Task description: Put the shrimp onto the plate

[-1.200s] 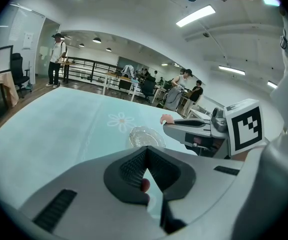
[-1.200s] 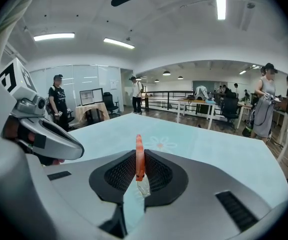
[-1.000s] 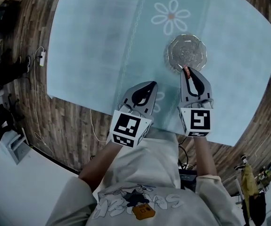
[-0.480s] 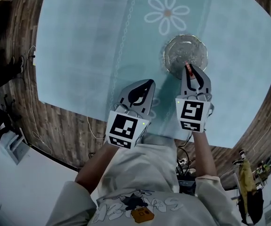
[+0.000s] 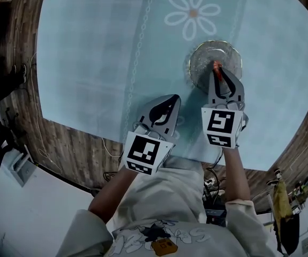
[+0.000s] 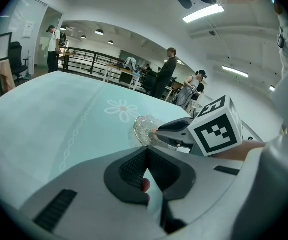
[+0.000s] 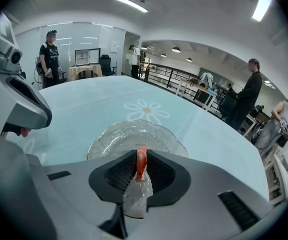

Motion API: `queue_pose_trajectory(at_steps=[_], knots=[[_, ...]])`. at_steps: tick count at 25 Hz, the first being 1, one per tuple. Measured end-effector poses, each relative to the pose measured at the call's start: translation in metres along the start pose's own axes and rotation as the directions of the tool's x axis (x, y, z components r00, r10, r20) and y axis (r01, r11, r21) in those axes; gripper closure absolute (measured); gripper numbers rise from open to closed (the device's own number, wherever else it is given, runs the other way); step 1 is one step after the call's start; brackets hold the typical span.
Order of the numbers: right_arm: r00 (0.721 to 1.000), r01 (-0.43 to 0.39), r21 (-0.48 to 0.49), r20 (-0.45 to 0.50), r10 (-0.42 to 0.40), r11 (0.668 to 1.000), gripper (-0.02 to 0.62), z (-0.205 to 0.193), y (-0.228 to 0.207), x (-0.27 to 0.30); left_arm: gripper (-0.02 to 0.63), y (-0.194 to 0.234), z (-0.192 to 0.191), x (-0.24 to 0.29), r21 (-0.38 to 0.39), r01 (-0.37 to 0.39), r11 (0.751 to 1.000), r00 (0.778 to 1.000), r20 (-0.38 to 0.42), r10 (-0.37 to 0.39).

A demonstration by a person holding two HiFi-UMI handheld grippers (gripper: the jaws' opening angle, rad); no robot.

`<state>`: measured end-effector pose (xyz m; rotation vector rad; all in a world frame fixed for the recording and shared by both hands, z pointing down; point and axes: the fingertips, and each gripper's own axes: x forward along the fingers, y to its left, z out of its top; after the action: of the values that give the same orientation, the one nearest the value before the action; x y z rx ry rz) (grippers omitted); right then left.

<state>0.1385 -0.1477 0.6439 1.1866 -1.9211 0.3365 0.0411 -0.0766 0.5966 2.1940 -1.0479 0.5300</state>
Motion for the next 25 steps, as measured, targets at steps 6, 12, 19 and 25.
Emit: queue_pose_trajectory(at_steps=[6,12,19,25], knots=[[1.000,-0.022,0.026,0.002,0.022,0.999,0.531,-0.005,0.004,0.004,0.598,0.004,-0.002,0.003,0.003,-0.009,1.000,1.000,0.005,0.009],[0.999,-0.032,0.096,0.026,0.030,0.995,0.532,0.000,0.007,-0.008,0.598,0.001,0.000,-0.007,0.004,-0.009,1.000,1.000,0.009,0.009],[0.997,-0.001,0.124,0.075,-0.009,0.992,0.534,0.007,0.010,-0.022,0.598,0.003,0.002,-0.013,0.002,-0.016,1.000,1.000,0.022,0.016],[0.997,-0.021,0.165,0.076,0.008,0.986,0.540,0.005,0.017,-0.035,0.598,0.000,0.008,-0.020,0.014,-0.013,1.000,0.999,0.039,0.013]])
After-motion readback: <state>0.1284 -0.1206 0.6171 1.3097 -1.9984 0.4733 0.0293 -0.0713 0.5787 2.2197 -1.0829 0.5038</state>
